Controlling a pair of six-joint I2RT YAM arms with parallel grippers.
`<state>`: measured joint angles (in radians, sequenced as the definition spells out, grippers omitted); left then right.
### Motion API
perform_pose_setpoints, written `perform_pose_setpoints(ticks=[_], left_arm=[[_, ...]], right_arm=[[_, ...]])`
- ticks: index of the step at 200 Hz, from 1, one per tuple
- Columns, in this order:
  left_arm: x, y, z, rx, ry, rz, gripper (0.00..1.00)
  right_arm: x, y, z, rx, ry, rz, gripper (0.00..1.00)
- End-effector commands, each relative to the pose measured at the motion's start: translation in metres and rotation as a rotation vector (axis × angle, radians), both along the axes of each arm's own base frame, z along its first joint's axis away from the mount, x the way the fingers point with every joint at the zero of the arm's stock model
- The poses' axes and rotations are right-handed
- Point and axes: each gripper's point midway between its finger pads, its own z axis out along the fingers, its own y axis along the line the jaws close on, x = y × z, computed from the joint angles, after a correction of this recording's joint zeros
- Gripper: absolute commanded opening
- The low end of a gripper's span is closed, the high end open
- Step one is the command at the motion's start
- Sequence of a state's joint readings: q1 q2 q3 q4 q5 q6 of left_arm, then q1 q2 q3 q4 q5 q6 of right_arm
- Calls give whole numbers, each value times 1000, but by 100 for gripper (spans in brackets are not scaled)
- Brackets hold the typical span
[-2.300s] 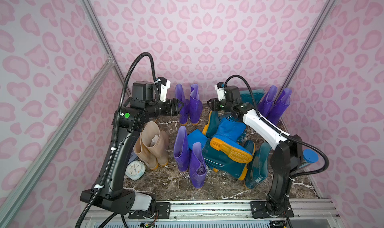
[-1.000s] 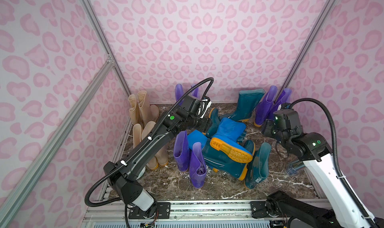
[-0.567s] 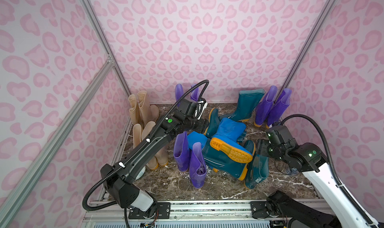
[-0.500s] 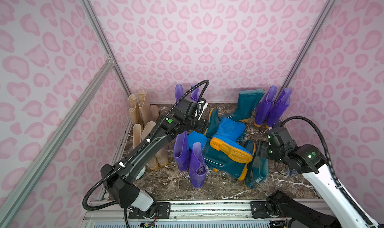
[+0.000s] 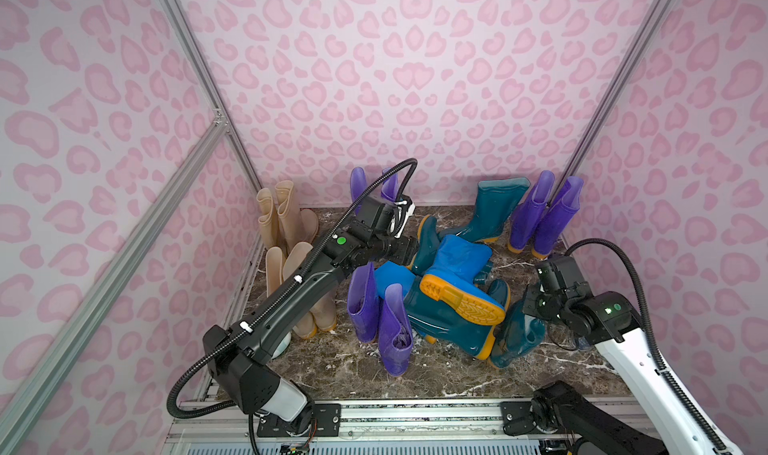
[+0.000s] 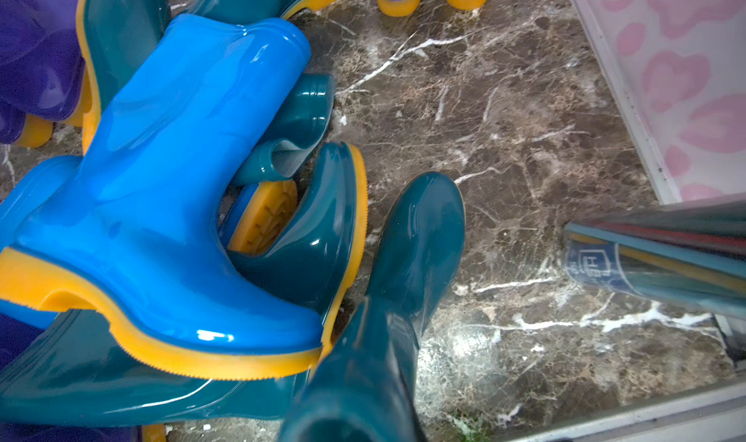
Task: Match and arrange rain boots in pairs
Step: Pick up the rain boot at the center of the board, then place the rain boot at the center of the board.
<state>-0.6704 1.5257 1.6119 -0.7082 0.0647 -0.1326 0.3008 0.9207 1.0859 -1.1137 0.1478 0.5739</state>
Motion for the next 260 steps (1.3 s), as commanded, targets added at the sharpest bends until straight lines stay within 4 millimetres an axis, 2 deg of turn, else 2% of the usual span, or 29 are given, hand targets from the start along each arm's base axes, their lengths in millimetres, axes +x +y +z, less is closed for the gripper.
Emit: perform_pose_setpoints(ticks=[1, 23, 44, 58, 80, 117, 148, 180, 197, 219, 237, 250, 260], left_arm=[[1, -1, 9, -25, -26, -1, 70], [2, 0, 10, -25, -31, 2, 69], [0, 0, 11, -30, -31, 0, 69], [1, 0, 12, -32, -36, 2, 69], [0, 0, 12, -35, -35, 0, 70], [0, -1, 11, -39, -29, -4, 70], [2, 0, 9, -29, -30, 3, 70], [2, -1, 6, -30, -22, 1, 69], [2, 0, 7, -28, -27, 3, 70], [2, 0, 9, -32, -28, 2, 69], [1, 0, 10, -38, -28, -2, 69], [1, 1, 11, -37, -32, 1, 69], [1, 1, 12, -37, -32, 2, 69]], right_arm=[[21, -10, 15, -70, -65, 54, 0], [34, -22, 26, -98, -90, 65, 0], [50, -21, 26, -67, -135, 125, 0], [58, -36, 27, -114, -125, 90, 0], [73, -42, 28, -94, -133, 75, 0], [96, -67, 39, -237, -165, 33, 0], [102, -76, 41, -260, -164, 28, 0], [106, -79, 29, -266, -116, 34, 0], [106, -84, 34, -292, -126, 17, 1], [106, -86, 28, -284, -111, 7, 7], [97, -101, 24, -337, -70, -64, 28], [94, -106, 32, -360, -86, -96, 31], [92, -110, 41, -370, -98, -121, 39]])
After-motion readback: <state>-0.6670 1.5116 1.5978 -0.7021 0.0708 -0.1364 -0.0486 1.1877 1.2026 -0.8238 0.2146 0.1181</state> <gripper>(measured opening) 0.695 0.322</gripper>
